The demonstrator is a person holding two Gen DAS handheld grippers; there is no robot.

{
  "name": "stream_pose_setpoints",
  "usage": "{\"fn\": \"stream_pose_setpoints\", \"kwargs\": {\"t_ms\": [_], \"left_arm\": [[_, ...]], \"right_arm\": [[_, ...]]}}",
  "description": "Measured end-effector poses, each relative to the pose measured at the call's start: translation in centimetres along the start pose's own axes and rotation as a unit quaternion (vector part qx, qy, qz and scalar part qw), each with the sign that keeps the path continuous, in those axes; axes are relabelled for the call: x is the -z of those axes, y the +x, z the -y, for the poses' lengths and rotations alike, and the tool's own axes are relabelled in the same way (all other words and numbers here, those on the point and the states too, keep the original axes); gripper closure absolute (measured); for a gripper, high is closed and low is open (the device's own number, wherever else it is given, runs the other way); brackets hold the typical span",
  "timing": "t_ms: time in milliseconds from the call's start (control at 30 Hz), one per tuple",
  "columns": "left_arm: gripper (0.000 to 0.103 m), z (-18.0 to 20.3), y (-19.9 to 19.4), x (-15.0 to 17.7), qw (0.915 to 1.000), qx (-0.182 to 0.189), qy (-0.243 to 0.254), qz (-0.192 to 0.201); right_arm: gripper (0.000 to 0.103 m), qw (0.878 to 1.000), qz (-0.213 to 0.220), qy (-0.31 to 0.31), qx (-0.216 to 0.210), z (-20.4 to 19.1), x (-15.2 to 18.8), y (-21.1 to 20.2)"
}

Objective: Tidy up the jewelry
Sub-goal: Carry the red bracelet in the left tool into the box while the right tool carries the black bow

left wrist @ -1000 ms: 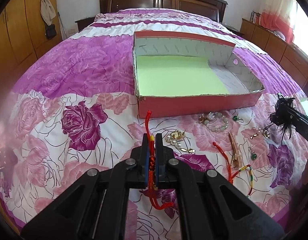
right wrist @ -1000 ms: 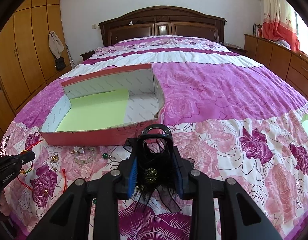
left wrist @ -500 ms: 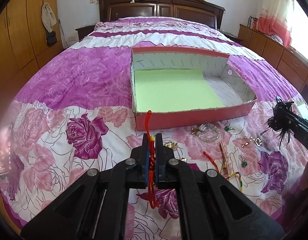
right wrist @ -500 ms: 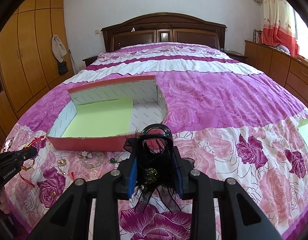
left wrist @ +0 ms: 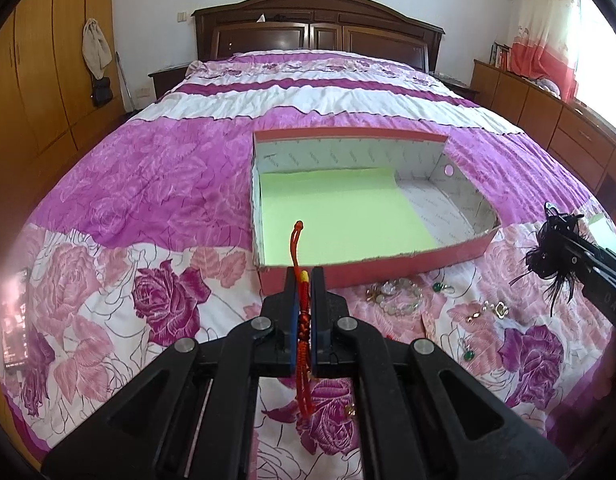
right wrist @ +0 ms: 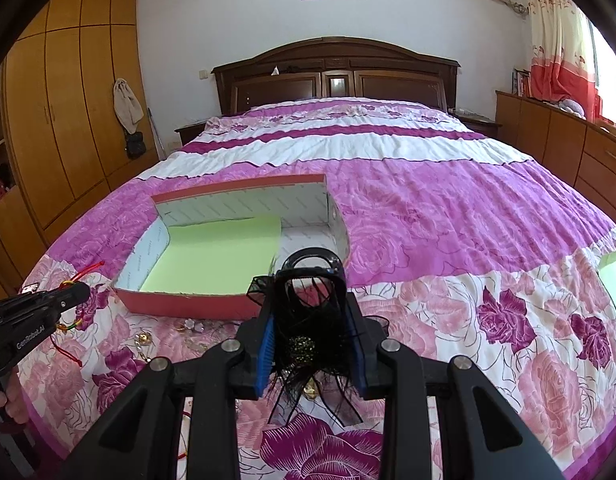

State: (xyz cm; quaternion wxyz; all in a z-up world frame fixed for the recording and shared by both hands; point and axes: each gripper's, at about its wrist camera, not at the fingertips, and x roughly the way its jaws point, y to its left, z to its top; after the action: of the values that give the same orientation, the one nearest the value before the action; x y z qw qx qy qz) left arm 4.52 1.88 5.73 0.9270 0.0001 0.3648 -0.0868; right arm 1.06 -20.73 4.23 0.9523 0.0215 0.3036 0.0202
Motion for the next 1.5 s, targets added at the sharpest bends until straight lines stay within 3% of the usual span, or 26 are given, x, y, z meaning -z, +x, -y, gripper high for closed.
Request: {"fn": "stream_pose_setpoints", "kwargs": {"t_ms": [467, 733, 967, 1267, 1500], "left_arm": [[0.103, 0.7, 0.1, -3.5, 0.9994, 0.004, 0.011, 0.034], [0.103, 0.4, 0.6, -5.7, 0.9984, 0.029, 0.011, 0.046], [0.103, 0.8, 2.0, -7.9, 0.9980, 0.020, 0.019, 0.058], [0.103, 1.7, 6.3, -9.6, 0.9981, 0.015, 0.014, 0.058], [0.103, 1.7, 10.5, -9.5, 0.9995, 0.004, 0.006, 0.032]], "right_arm": [[0.069, 1.000, 0.013, -0.007, -0.026, -1.3, -2.8, 0.6], [0.069, 0.999, 0.020, -0.012, -0.047, -2.2, -4.9, 1.8], [0.069, 0.998, 0.023, -0.016, -0.056, -2.6, -6.8, 4.0], [0.069, 0.998, 0.005, -0.008, -0.056, -2.3, -8.8, 8.6], [0.069, 0.999, -0.034, -0.011, -0.042, -2.3, -8.7, 13.6]]}}
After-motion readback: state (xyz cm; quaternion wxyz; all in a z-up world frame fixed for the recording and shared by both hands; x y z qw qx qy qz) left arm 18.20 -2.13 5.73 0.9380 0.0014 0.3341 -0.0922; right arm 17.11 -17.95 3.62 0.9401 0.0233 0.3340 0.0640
